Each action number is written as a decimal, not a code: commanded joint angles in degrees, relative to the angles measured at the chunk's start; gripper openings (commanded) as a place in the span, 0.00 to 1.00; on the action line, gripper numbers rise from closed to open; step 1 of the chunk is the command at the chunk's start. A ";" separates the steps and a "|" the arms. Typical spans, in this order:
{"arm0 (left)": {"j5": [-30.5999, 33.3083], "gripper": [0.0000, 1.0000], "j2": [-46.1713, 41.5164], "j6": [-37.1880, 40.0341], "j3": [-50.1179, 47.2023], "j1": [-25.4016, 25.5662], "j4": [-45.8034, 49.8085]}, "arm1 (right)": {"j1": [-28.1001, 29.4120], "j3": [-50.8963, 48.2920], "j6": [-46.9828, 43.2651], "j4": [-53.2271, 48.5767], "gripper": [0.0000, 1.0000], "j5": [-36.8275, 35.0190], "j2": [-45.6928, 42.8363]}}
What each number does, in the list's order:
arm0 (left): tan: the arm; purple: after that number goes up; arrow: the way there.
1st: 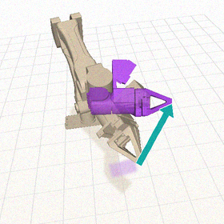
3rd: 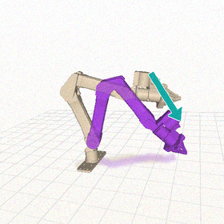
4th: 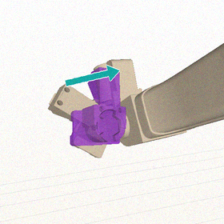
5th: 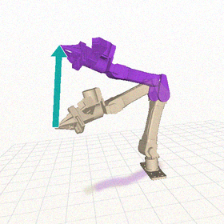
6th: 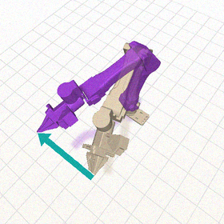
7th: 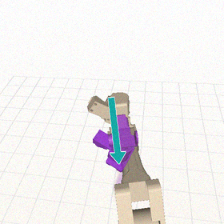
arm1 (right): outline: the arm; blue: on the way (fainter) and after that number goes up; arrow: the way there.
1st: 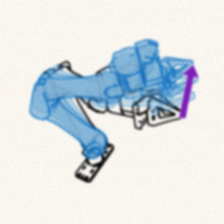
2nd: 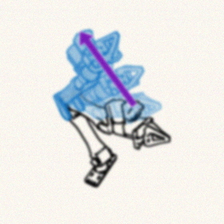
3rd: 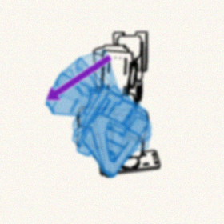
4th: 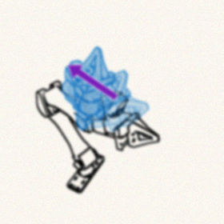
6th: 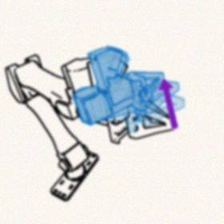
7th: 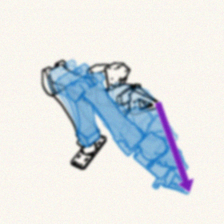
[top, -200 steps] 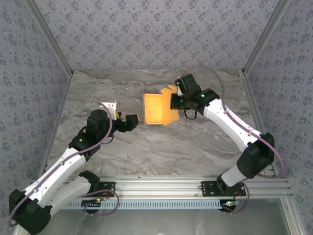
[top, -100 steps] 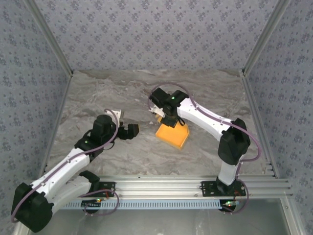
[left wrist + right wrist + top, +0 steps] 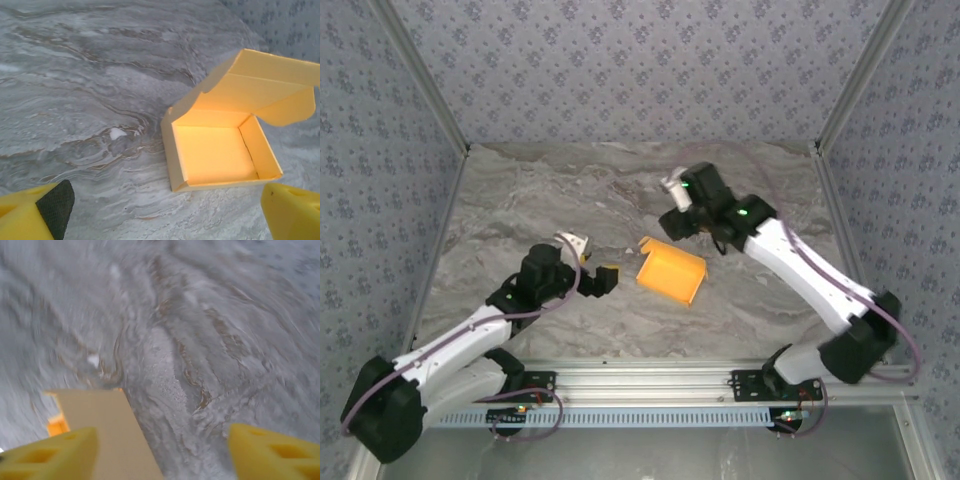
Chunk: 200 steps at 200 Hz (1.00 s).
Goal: Fold the paper box
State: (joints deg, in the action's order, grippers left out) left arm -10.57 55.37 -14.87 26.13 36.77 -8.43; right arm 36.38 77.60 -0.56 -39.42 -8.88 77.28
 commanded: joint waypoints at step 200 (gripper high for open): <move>-3.01 0.62 36.18 14.91 28.77 4.52 -1.15 | -5.24 -43.06 28.93 20.76 0.34 8.07 -27.70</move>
State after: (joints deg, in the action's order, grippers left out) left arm -11.27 90.43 -1.17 51.70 40.95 -9.61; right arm 32.25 33.41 28.99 -21.10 -2.13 47.88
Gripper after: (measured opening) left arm 0.656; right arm 0.360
